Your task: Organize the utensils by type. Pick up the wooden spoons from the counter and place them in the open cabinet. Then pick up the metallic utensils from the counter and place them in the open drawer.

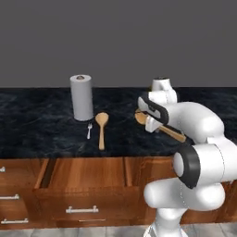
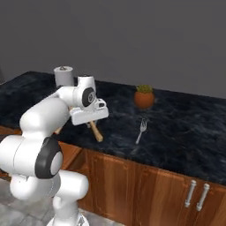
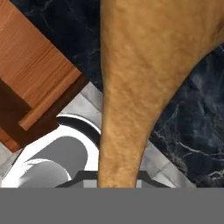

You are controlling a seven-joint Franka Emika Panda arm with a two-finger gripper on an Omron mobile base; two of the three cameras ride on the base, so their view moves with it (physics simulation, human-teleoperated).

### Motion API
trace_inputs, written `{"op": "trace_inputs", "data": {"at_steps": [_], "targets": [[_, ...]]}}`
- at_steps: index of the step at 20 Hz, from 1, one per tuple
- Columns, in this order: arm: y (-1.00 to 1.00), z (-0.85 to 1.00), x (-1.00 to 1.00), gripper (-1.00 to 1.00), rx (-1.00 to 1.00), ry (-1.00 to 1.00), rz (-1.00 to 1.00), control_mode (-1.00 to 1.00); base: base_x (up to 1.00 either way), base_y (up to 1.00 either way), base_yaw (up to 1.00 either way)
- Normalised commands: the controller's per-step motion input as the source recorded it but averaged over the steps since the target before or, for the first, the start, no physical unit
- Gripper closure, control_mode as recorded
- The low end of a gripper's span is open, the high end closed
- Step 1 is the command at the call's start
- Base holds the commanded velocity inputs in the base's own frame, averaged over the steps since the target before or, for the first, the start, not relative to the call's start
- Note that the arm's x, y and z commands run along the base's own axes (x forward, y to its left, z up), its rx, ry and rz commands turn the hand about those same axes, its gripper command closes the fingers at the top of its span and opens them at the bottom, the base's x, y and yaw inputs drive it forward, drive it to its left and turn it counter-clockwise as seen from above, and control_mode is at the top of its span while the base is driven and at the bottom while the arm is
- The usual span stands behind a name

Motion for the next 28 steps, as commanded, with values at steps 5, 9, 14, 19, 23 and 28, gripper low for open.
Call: {"op": "trace_inputs", "data": {"at_steps": [5, 9, 14, 19, 23, 28], "targets": [[0.0, 0.0, 0.0, 1.0, 0.0, 0.0, 0.0, 1.0, -0.48, 0.0, 0.94], [0.0, 0.0, 0.0, 1.0, 0.0, 0.0, 0.0, 1.0, -0.32, -0.04, 1.0], [0.0, 0.0, 0.0, 1.0, 0.0, 0.0, 0.0, 1.0, -0.24, -0.02, 1.0], [0.0, 0.0, 0.0, 1.0, 0.0, 0.0, 0.0, 1.0, -0.27, 0.0, 1.0], [0.0, 0.0, 0.0, 1.0, 0.0, 0.0, 0.0, 1.0, -0.02, 0.0, 0.92], [0.0, 0.0, 0.0, 1.0, 0.0, 0.0, 0.0, 1.0, 0.17, -0.01, 0.84]]}}
